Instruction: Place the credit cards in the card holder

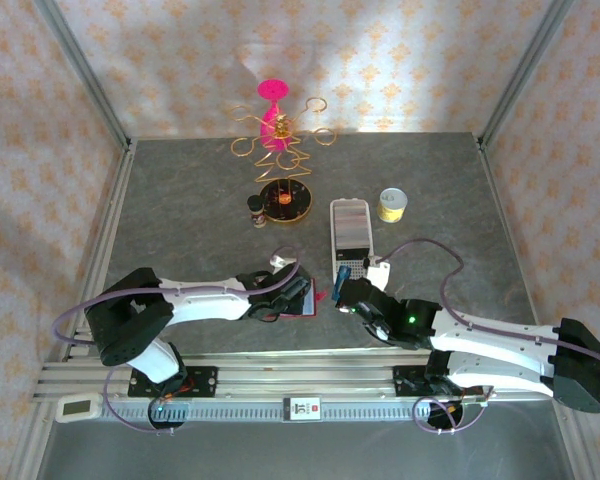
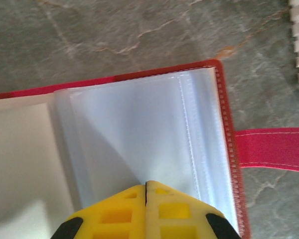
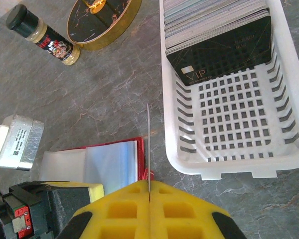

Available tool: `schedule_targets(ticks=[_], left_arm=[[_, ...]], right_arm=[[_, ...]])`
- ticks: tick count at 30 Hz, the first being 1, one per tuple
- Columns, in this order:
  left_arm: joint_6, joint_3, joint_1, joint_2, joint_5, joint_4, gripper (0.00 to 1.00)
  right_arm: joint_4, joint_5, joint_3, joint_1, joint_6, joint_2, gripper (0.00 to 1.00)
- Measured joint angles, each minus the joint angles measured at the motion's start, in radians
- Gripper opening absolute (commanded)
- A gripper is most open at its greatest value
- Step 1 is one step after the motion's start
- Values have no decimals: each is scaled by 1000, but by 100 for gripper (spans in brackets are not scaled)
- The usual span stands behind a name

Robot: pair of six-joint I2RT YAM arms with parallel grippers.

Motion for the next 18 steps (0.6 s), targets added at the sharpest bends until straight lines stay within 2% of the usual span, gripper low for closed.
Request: schedule_targets(ticks=[10,18], left_arm=[[0,-49,16,-53,-20,0,0],[-1,-84,22,-84,-21,10,0]], right_arm=[[82,-75,0,0,-27,12,0],[140,-138,1,0,-56,102,0]])
